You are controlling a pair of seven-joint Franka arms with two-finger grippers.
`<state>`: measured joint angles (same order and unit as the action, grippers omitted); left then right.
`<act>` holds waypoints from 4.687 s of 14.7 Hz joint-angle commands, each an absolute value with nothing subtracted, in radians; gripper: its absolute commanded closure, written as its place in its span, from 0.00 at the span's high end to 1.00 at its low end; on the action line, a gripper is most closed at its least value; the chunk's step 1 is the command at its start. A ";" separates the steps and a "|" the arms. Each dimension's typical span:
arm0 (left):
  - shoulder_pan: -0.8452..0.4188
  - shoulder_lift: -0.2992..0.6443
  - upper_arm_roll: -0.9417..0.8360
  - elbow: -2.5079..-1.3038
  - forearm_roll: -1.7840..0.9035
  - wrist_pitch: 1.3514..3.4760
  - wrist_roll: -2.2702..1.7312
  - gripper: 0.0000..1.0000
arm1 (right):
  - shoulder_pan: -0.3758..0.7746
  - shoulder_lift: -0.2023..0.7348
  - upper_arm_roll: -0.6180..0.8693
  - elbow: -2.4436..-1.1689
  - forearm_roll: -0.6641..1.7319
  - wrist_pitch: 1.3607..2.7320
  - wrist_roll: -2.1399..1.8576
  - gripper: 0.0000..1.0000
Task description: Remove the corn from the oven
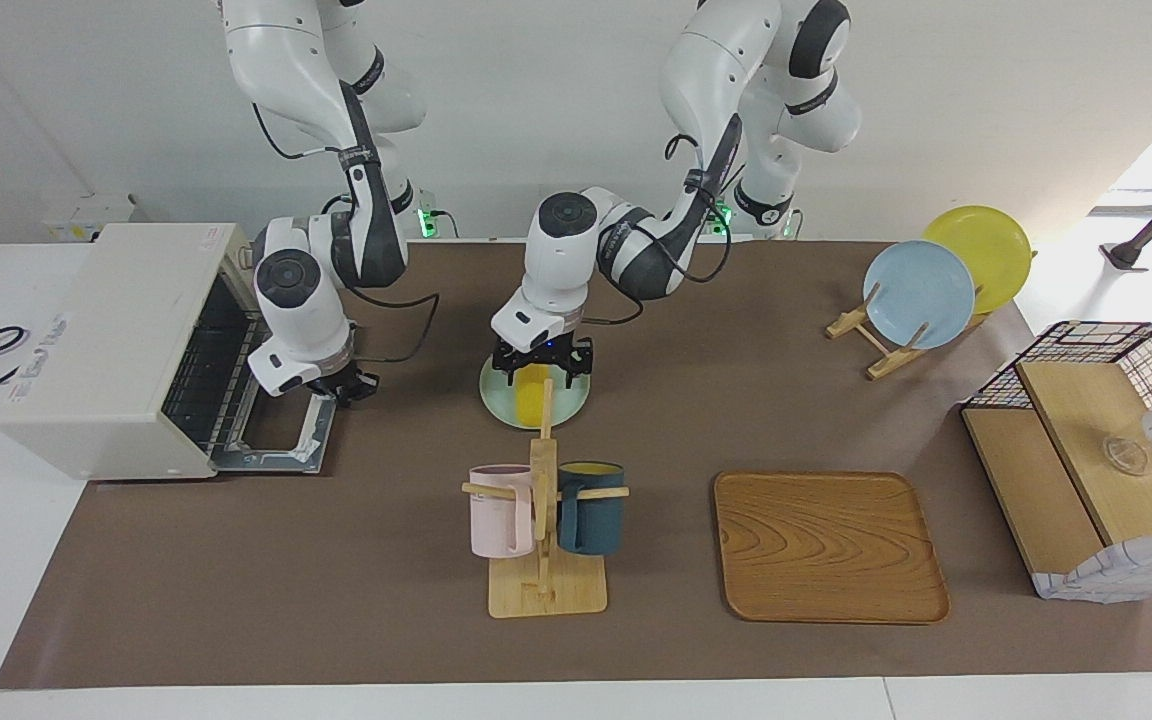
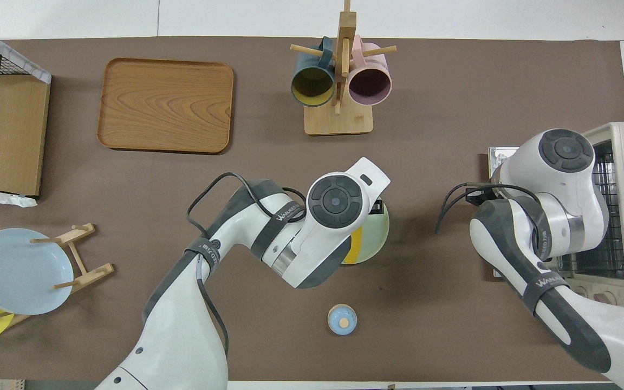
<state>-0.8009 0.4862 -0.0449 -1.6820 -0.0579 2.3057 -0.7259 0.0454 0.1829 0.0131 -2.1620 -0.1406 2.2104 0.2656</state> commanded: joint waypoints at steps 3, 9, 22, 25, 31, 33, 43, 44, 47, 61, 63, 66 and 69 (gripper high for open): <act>-0.824 0.485 -0.025 -1.727 -0.066 2.367 -0.727 1.00 | 0.015 0.175 0.021 -2.186 -0.156 2.232 0.236 0.00; -0.841 0.480 -0.023 -1.764 -0.067 2.393 -0.735 1.00 | 0.015 0.166 0.021 -2.061 -0.258 2.018 0.079 0.00; -0.767 0.373 -0.014 -1.741 -0.069 2.251 -0.752 0.00 | -0.135 0.068 0.020 -1.917 -0.242 1.760 -0.212 0.00; -0.655 0.290 -0.012 -1.741 -0.066 2.128 -0.678 0.00 | -0.129 0.032 0.021 -1.898 -0.242 1.711 -0.210 0.00; -0.390 0.296 -0.014 -1.677 -0.064 2.062 -0.408 0.00 | -0.123 0.028 0.032 -1.729 -0.206 1.520 -0.215 0.00; -0.306 0.308 -0.015 -1.655 -0.066 2.062 -0.316 0.00 | -0.124 0.005 0.028 -1.691 -0.091 1.490 -0.209 0.14; -0.170 0.765 -0.020 -1.177 -0.061 2.067 -0.198 0.00 | -0.094 0.032 0.051 -1.553 0.002 1.430 -0.192 0.28; -0.172 0.806 -0.017 -1.169 -0.060 2.100 -0.196 0.00 | -0.084 0.037 0.054 -1.543 0.003 1.430 -0.190 0.28; -0.169 0.857 -0.017 -1.114 -0.060 2.094 -0.181 0.00 | -0.072 0.041 0.055 -1.542 0.003 1.442 -0.189 0.77; -0.156 0.700 -0.011 -1.233 -0.063 2.066 -0.109 1.00 | 0.038 0.028 -0.044 -1.561 -0.012 1.416 -0.178 1.00; -0.155 0.646 0.015 -1.238 -0.061 1.993 -0.110 1.00 | 0.038 -0.001 -0.046 -1.601 -0.012 1.427 -0.161 1.00; -0.156 0.537 0.043 -1.261 -0.057 1.884 -0.110 1.00 | 0.037 0.006 -0.046 -1.592 -0.012 1.463 -0.155 1.00; -0.166 0.424 0.061 -1.301 -0.002 1.783 -0.109 1.00 | 0.026 0.009 -0.046 -1.588 -0.011 1.470 -0.156 1.00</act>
<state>-0.1596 0.5304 0.0539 -1.2083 -0.0368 1.8327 -0.1127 0.0318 0.0289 -0.0399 -1.5601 -0.0184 1.4435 -0.1682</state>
